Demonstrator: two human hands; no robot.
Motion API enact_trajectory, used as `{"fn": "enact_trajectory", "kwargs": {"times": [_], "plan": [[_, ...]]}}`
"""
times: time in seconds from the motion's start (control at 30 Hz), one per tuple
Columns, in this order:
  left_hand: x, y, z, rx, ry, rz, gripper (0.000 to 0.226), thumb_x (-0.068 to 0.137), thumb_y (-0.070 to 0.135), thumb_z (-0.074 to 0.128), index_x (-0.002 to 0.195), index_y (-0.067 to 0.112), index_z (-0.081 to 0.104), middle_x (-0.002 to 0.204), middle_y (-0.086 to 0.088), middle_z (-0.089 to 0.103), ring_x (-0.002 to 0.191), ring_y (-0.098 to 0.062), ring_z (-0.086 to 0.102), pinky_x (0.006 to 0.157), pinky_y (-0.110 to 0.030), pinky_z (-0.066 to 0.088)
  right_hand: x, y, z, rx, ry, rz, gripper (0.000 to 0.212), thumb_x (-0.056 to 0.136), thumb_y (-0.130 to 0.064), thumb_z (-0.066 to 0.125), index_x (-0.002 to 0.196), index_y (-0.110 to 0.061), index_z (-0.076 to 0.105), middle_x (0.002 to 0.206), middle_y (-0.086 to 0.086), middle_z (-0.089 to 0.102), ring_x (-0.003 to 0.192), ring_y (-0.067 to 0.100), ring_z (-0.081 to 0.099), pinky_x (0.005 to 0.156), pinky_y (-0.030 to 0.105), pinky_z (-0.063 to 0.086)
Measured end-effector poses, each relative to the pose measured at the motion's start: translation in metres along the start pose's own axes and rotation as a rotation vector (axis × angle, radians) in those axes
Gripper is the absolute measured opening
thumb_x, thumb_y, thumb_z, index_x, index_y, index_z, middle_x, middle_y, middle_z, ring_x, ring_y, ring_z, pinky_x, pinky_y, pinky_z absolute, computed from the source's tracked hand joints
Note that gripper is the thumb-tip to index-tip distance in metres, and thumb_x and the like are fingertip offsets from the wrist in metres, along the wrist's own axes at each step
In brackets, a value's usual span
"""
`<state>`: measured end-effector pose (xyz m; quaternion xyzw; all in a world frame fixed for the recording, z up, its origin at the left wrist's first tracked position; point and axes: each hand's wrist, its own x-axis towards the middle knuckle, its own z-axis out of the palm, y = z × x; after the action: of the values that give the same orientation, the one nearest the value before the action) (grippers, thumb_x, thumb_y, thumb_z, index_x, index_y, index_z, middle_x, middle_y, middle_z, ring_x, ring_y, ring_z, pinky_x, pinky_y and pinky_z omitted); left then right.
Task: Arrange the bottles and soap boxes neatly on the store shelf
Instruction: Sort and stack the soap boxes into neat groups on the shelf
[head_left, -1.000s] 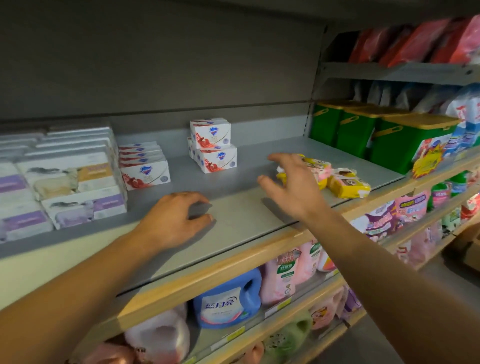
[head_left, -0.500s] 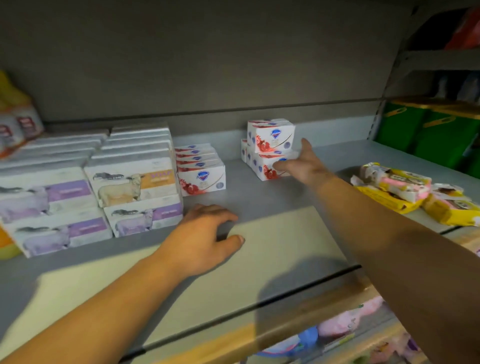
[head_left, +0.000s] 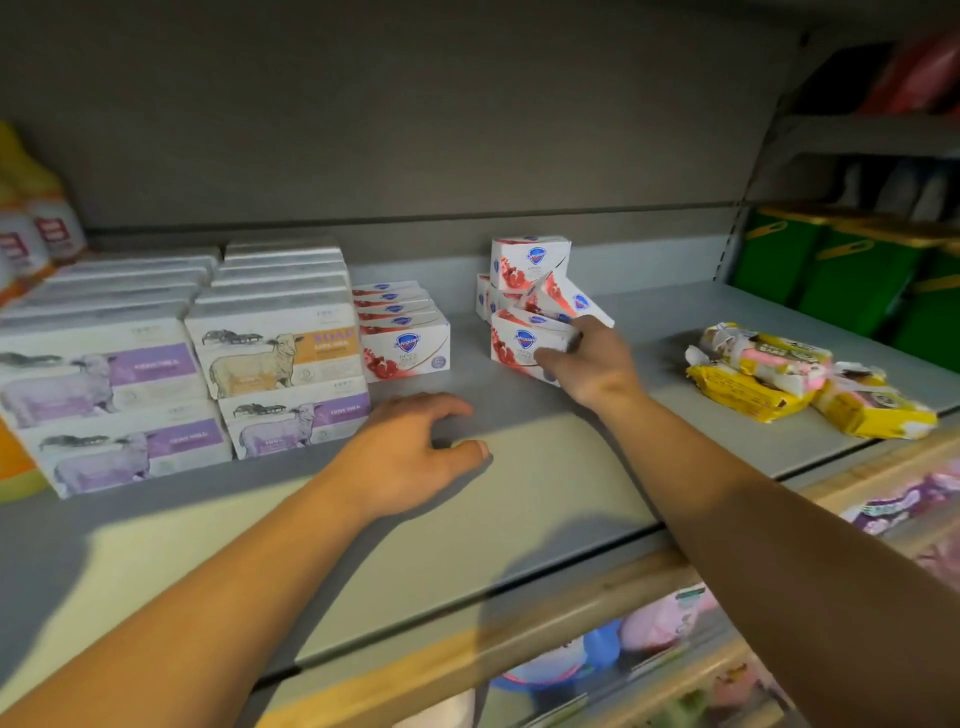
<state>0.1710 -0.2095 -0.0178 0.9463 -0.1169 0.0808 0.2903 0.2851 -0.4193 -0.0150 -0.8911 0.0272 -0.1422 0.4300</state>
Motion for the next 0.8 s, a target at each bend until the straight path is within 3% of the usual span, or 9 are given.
{"fn": "enact_trajectory", "kwargs": {"times": [0.1, 0.2, 0.27, 0.33, 0.4, 0.47, 0.57, 0.7, 0.8], "plan": [[0.001, -0.001, 0.0, -0.111, 0.02, -0.049, 0.04, 0.083, 0.04, 0.071, 0.121, 0.028, 0.063, 0.122, 0.012, 0.065, 0.112, -0.005, 0.057, 0.093, -0.018, 0.041, -0.021, -0.006, -0.007, 0.169, -0.006, 0.005, 0.027, 0.075, -0.026, 0.076, 0.099, -0.029, 0.062, 0.103, -0.008, 0.07, 0.096, 0.013, 0.065, 0.076, 0.022, 0.049], [0.002, -0.001, -0.002, -0.264, 0.065, -0.078, 0.036, 0.085, 0.03, 0.072, 0.118, 0.021, 0.064, 0.117, 0.004, 0.067, 0.103, -0.009, 0.063, 0.096, -0.026, 0.047, -0.045, -0.015, -0.012, 0.36, -0.037, 0.009, 0.021, 0.079, -0.02, 0.075, 0.092, -0.027, 0.061, 0.106, -0.001, 0.071, 0.094, 0.018, 0.07, 0.083, 0.033, 0.056], [0.002, 0.0, -0.003, -0.361, 0.127, -0.093, 0.039, 0.086, 0.025, 0.072, 0.122, 0.018, 0.062, 0.115, 0.001, 0.067, 0.1, -0.012, 0.064, 0.093, -0.027, 0.049, -0.06, -0.022, -0.013, 0.54, -0.077, 0.03, 0.024, 0.083, -0.012, 0.073, 0.1, -0.024, 0.062, 0.106, 0.005, 0.072, 0.084, 0.018, 0.073, 0.07, 0.032, 0.059], [0.002, 0.001, -0.006, -0.456, 0.208, -0.125, 0.037, 0.088, 0.028, 0.069, 0.122, 0.02, 0.059, 0.106, 0.008, 0.068, 0.094, -0.009, 0.065, 0.082, -0.016, 0.049, -0.075, -0.027, -0.016, 0.635, -0.138, 0.041, 0.029, 0.086, -0.015, 0.07, 0.113, -0.02, 0.062, 0.106, 0.004, 0.073, 0.082, 0.015, 0.074, 0.059, 0.026, 0.055], [-0.001, 0.003, -0.009, -0.514, 0.262, -0.149, 0.034, 0.09, 0.034, 0.065, 0.123, 0.027, 0.059, 0.101, 0.014, 0.067, 0.093, -0.005, 0.063, 0.074, -0.009, 0.043, -0.088, -0.03, -0.017, 0.667, -0.201, 0.033, 0.029, 0.087, -0.018, 0.069, 0.115, -0.021, 0.062, 0.106, 0.005, 0.073, 0.09, 0.019, 0.073, 0.062, 0.028, 0.054], [-0.004, 0.005, -0.01, -0.565, 0.27, -0.146, 0.031, 0.092, 0.033, 0.063, 0.123, 0.027, 0.06, 0.106, 0.008, 0.069, 0.097, -0.007, 0.064, 0.08, -0.017, 0.046, -0.101, -0.03, -0.015, 0.705, -0.241, 0.027, 0.027, 0.088, -0.015, 0.068, 0.114, -0.018, 0.063, 0.104, 0.006, 0.073, 0.09, 0.02, 0.072, 0.061, 0.029, 0.054], [-0.009, 0.009, -0.009, -0.724, 0.233, -0.129, 0.017, 0.093, 0.019, 0.062, 0.109, 0.018, 0.067, 0.099, -0.002, 0.073, 0.079, -0.004, 0.07, 0.064, -0.02, 0.055, -0.117, -0.03, -0.011, 0.694, -0.25, -0.033, 0.029, 0.09, -0.01, 0.066, 0.117, -0.019, 0.061, 0.112, 0.007, 0.07, 0.086, 0.014, 0.072, 0.063, 0.028, 0.057], [-0.009, 0.009, -0.01, -0.884, 0.234, -0.204, 0.013, 0.094, 0.021, 0.064, 0.089, 0.01, 0.069, 0.089, -0.007, 0.075, 0.082, -0.022, 0.073, 0.069, -0.043, 0.062, -0.123, -0.027, -0.019, 0.683, -0.343, -0.153, 0.058, 0.084, -0.003, 0.07, 0.13, -0.033, 0.052, 0.124, 0.001, 0.062, 0.096, 0.013, 0.071, 0.076, 0.03, 0.059], [-0.01, 0.008, -0.01, -0.986, 0.252, -0.251, 0.025, 0.094, 0.023, 0.064, 0.071, 0.023, 0.073, 0.076, 0.003, 0.075, 0.073, -0.016, 0.074, 0.059, -0.035, 0.06, -0.124, -0.026, -0.021, 0.633, -0.396, -0.187, 0.069, 0.081, 0.003, 0.071, 0.136, -0.03, 0.048, 0.126, -0.003, 0.061, 0.098, 0.011, 0.069, 0.076, 0.025, 0.058]]}}
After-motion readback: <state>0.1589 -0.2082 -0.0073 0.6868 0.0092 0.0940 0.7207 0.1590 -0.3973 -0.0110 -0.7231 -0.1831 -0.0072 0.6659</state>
